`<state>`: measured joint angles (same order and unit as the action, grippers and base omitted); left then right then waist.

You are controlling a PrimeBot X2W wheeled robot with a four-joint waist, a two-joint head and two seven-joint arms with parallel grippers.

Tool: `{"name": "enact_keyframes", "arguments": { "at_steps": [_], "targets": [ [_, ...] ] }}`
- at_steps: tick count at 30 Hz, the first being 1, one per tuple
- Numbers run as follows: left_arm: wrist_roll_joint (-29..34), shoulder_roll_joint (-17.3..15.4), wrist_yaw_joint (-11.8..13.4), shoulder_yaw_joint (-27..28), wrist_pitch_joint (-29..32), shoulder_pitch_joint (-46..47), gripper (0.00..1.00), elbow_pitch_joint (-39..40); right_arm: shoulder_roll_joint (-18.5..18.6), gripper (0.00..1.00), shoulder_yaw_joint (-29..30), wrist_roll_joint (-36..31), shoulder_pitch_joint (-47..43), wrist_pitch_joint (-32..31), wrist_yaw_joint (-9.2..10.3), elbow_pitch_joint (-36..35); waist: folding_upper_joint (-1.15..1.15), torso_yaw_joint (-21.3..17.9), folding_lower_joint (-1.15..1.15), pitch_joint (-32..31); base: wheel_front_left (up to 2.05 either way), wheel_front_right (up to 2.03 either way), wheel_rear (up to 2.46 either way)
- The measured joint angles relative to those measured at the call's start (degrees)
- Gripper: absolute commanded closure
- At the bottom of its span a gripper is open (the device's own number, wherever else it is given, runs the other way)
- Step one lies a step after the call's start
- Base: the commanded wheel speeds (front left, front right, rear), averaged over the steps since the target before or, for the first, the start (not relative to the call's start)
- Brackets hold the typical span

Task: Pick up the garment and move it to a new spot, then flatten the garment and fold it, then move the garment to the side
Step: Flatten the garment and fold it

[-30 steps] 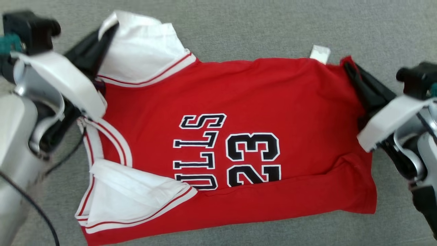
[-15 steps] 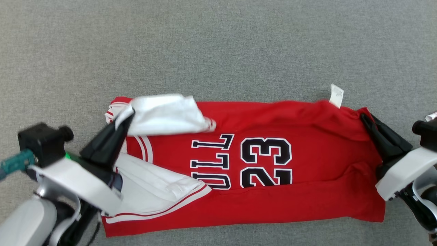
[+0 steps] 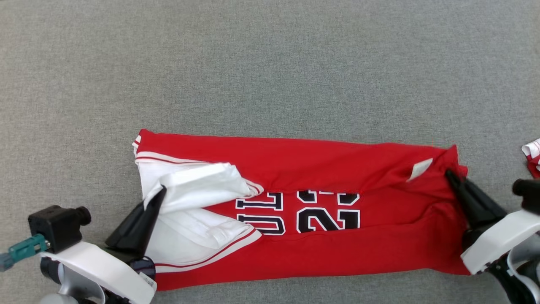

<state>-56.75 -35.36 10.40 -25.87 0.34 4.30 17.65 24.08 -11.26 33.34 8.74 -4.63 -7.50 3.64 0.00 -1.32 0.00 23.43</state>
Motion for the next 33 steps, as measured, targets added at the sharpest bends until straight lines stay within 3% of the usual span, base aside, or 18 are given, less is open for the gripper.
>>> {"name": "enact_keyframes", "arguments": {
  "at_steps": [1,2,3,4,11,19,25,29,33],
  "targets": [
    [-0.59,0.31,-0.13,-0.21,0.32,-0.17,1.00,-0.67,-0.48,0.72,-0.22,0.46,-0.32,-0.45,0.00,0.11,0.00,0.04,0.00,-0.06,0.00,0.00,0.00],
    [-0.92,0.43,-0.16,-0.54,0.98,-0.37,0.68,-1.45,-0.90,0.28,-0.24,0.92,-0.64,-0.98,0.00,0.38,0.00,0.03,0.00,-0.14,0.00,0.00,0.00],
    [-0.92,0.43,-0.16,-0.54,0.98,-0.37,0.36,-1.45,-0.90,0.00,-0.24,0.92,-0.64,-0.98,0.00,0.38,0.00,0.03,0.00,-0.14,0.00,0.00,0.00],
    [-1.40,0.53,-0.16,-0.69,1.35,-0.59,0.00,-2.25,-1.07,0.00,-0.21,1.02,-0.95,-1.20,0.00,0.64,0.00,0.00,0.00,-0.27,0.00,0.00,0.00],
    [-2.80,2.15,0.29,0.20,-0.60,-1.81,0.00,-5.04,-4.95,0.00,5.33,2.60,-4.95,2.32,0.00,-0.76,0.00,0.06,0.00,-1.69,0.00,0.00,0.00],
    [1.41,3.85,6.00,5.94,-9.56,-1.31,0.00,-3.72,-14.79,0.00,16.31,-0.27,-6.20,8.46,0.00,-5.83,0.00,-0.25,0.00,-3.88,0.00,0.00,0.00],
    [6.61,5.73,8.66,7.71,-13.36,3.80,0.00,-3.74,-17.55,0.00,16.96,-7.54,-2.75,7.81,0.01,-6.77,0.00,-0.51,0.00,-6.28,0.00,0.00,0.00],
    [8.39,8.55,8.13,7.82,-14.51,5.86,0.00,-6.13,-18.02,0.00,15.22,-9.93,-1.48,7.50,0.00,-6.19,0.00,-0.59,0.00,-7.46,0.00,0.00,0.00],
    [10.28,12.40,5.84,9.33,-15.07,5.80,0.00,-9.96,-18.42,0.00,14.38,-10.88,-1.38,7.75,0.00,-4.68,0.00,-0.26,0.00,-8.48,0.00,0.00,0.00]
  ]
}}
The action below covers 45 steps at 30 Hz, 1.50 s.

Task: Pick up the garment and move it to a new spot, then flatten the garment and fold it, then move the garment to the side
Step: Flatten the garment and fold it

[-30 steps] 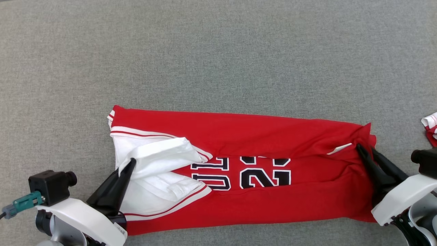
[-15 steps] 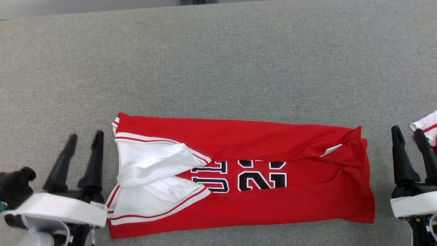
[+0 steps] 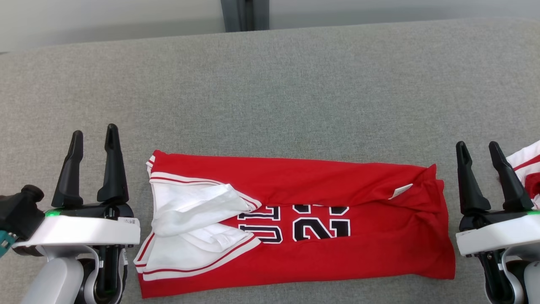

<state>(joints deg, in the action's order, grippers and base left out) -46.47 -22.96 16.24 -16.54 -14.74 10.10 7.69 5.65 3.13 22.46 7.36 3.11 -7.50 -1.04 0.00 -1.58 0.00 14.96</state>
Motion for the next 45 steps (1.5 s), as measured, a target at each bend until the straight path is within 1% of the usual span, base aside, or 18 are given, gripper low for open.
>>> {"name": "enact_keyframes", "arguments": {
  "at_steps": [1,4,7,10,14,19,26,33,39,45],
  "targets": [
    [0.49,1.27,-0.80,1.09,-0.01,-0.31,0.00,-0.54,-0.11,0.00,-0.01,-0.27,-0.04,0.40,0.00,0.29,0.00,0.02,0.00,-0.30,0.00,0.00,0.00],
    [4.68,4.49,-3.33,4.92,-0.12,-1.59,0.00,-1.81,-0.27,0.00,0.05,-1.45,-0.50,0.94,0.00,1.08,0.00,0.13,0.00,-1.24,0.00,0.00,0.00],
    [9.94,6.46,-5.41,7.16,-0.15,-3.91,0.00,-3.60,-0.34,0.00,-0.16,-2.35,-1.13,1.02,0.00,1.91,0.00,0.28,0.00,-2.26,0.00,0.00,0.00],
    [14.19,7.42,-7.24,7.66,-0.15,-5.75,0.00,-5.15,-0.31,0.00,-0.45,-3.33,-1.70,1.02,0.00,2.40,0.00,0.42,0.00,-3.38,0.00,0.00,0.00],
    [18.49,7.48,-9.02,6.71,-0.15,-7.85,0.00,-7.45,-0.41,0.00,-0.64,-5.31,-3.18,0.90,0.00,3.01,0.00,0.75,0.00,-4.82,0.00,0.00,0.00],
    [21.89,7.11,-9.62,4.30,-0.15,-9.90,0.00,-9.22,-1.19,0.00,-0.92,-5.87,-5.92,0.40,0.00,3.44,0.00,1.16,0.00,-6.41,0.00,0.00,0.00],
    [22.10,6.92,-9.71,3.61,-0.13,-10.83,0.00,-9.95,-1.72,0.00,-1.07,-6.00,-7.42,0.05,0.00,3.34,0.00,1.07,0.00,-7.78,0.00,0.00,0.00],
    [22.10,6.66,-9.71,3.22,0.09,-10.65,0.00,-9.49,-1.94,0.00,-0.77,-6.42,-7.24,-0.25,0.00,3.38,0.00,1.22,0.00,-7.23,0.00,0.00,0.00],
    [22.23,6.76,-9.99,2.59,0.11,-8.54,0.00,-8.96,-1.71,0.00,0.80,-6.86,-5.22,0.43,0.00,8.39,0.00,1.91,0.00,-5.19,0.00,0.00,0.00],
    [22.29,7.10,-10.22,2.13,0.10,-7.01,0.00,-9.02,-1.66,0.00,1.03,-6.24,-1.64,3.59,0.00,16.94,0.00,2.43,0.00,-2.69,0.00,0.00,0.00]
  ]
}}
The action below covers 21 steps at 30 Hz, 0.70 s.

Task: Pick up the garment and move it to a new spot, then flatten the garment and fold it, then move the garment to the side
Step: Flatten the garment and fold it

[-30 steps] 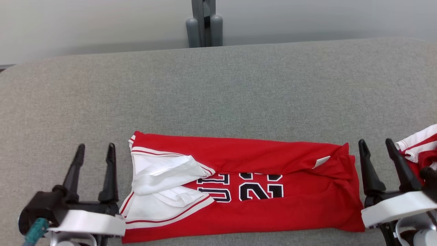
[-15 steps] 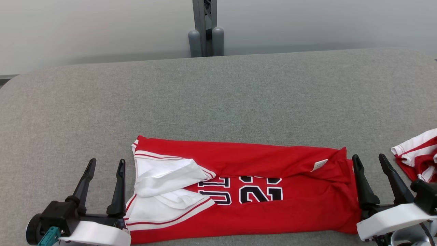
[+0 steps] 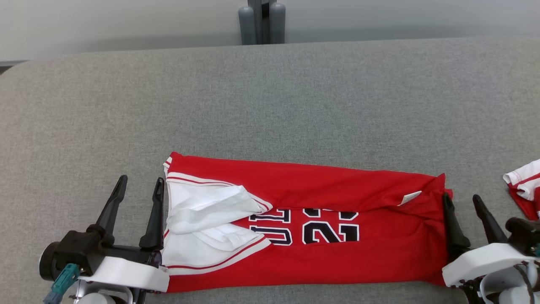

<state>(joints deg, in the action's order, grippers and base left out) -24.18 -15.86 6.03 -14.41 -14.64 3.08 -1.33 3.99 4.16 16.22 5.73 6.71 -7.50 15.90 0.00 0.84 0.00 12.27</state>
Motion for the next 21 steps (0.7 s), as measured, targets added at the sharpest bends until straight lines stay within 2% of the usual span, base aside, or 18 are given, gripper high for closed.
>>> {"name": "enact_keyframes", "arguments": {
  "at_steps": [9,12,13,14,15,21],
  "targets": [
    [0.15,-0.42,-0.88,-0.29,-0.01,2.27,0.00,-0.62,-0.52,0.00,-3.03,2.96,6.06,5.28,0.00,15.58,0.00,0.28,0.00,3.22,0.00,0.00,0.00],
    [0.15,-0.57,-0.90,-0.23,-0.02,2.49,0.00,-0.67,-0.52,0.00,-3.71,3.89,7.01,6.42,0.00,17.29,0.00,0.21,0.00,3.52,0.00,0.00,0.00],
    [0.15,-0.71,-0.90,-0.16,-0.02,2.52,0.00,-0.69,-0.52,0.08,-4.19,4.19,7.34,6.93,0.00,18.03,0.00,0.14,0.00,3.62,0.00,0.00,0.00],
    [0.15,-0.79,-0.90,-0.12,-0.02,2.53,0.00,-0.73,-0.53,0.62,-4.71,4.77,7.69,7.42,0.00,18.50,0.00,0.07,0.00,3.70,0.00,0.00,0.00],
    [0.15,-0.87,-0.90,-0.05,-0.02,2.58,0.00,-0.74,-0.53,1.00,-5.21,5.21,7.92,7.66,0.00,18.89,0.00,0.02,0.00,3.75,0.00,0.00,0.00],
    [0.14,-0.92,-0.83,0.33,-0.04,2.99,0.00,-0.76,-0.91,1.00,-6.03,8.04,8.40,8.54,-0.01,19.44,0.00,-0.32,0.00,3.70,0.00,0.00,0.00]
  ]
}}
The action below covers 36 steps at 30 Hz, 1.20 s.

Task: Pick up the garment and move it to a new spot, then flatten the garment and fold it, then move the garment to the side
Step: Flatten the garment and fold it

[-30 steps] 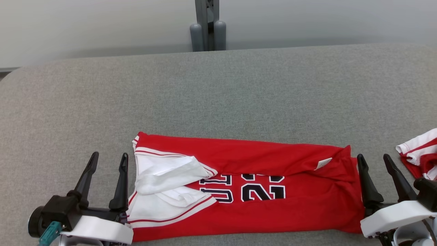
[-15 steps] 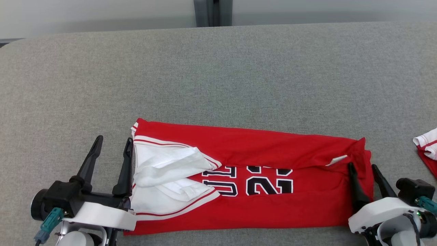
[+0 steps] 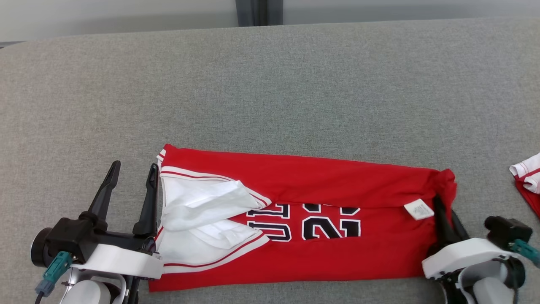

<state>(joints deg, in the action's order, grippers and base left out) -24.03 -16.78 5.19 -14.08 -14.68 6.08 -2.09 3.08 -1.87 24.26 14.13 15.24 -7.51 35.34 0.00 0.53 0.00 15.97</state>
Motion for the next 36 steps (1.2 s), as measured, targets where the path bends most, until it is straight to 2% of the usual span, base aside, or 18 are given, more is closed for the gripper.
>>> {"name": "enact_keyframes", "arguments": {
  "at_steps": [3,10,14,16,21,25,30,36],
  "targets": [
    [0.00,0.07,0.14,0.19,-0.04,-0.01,0.00,0.05,0.05,1.00,2.81,0.01,-0.20,-0.11,-0.09,-2.32,0.00,-0.29,0.00,-0.10,0.00,0.00,0.00],
    [0.01,0.32,0.19,0.26,-0.07,0.08,0.00,0.10,3.67,1.00,10.56,-1.81,-0.78,-0.10,-0.05,-7.49,0.00,-0.76,0.00,-0.10,0.00,0.00,0.00],
    [0.01,0.71,0.16,0.27,-0.07,0.15,0.00,-0.18,4.59,1.00,10.55,-3.02,-0.83,-0.11,-0.04,-9.31,0.00,-0.96,0.00,-0.51,0.00,0.00,0.00],
    [0.01,0.86,0.13,0.29,-0.08,0.15,0.00,-0.37,3.80,1.00,8.44,-2.98,-0.83,-0.16,0.01,-11.84,0.00,-1.05,0.00,-0.82,0.00,0.00,0.00],
    [0.02,1.38,-0.11,0.34,-0.14,0.12,0.00,-0.66,0.78,1.00,-3.71,-0.47,-1.94,-4.41,0.01,-24.13,0.00,-1.38,0.00,-1.74,0.00,0.00,0.00],
    [0.27,1.81,-0.47,0.05,-0.15,0.15,0.00,-0.96,-0.07,1.00,-12.96,2.78,-2.30,-6.25,0.01,-29.71,0.00,-0.98,0.00,-2.03,0.00,0.00,0.00],
    [0.47,2.52,-1.13,-0.58,-0.15,0.93,0.00,-1.55,-0.22,1.00,-21.48,9.02,1.30,-5.65,0.01,-29.54,0.00,0.49,0.00,-2.06,0.00,0.00,0.00],
    [0.85,4.03,-2.14,-1.76,-0.21,1.75,0.00,-2.86,-0.27,1.00,-30.93,14.37,8.54,-4.03,0.02,-22.25,0.00,2.98,0.00,-2.06,0.00,0.00,0.00]
  ]
}}
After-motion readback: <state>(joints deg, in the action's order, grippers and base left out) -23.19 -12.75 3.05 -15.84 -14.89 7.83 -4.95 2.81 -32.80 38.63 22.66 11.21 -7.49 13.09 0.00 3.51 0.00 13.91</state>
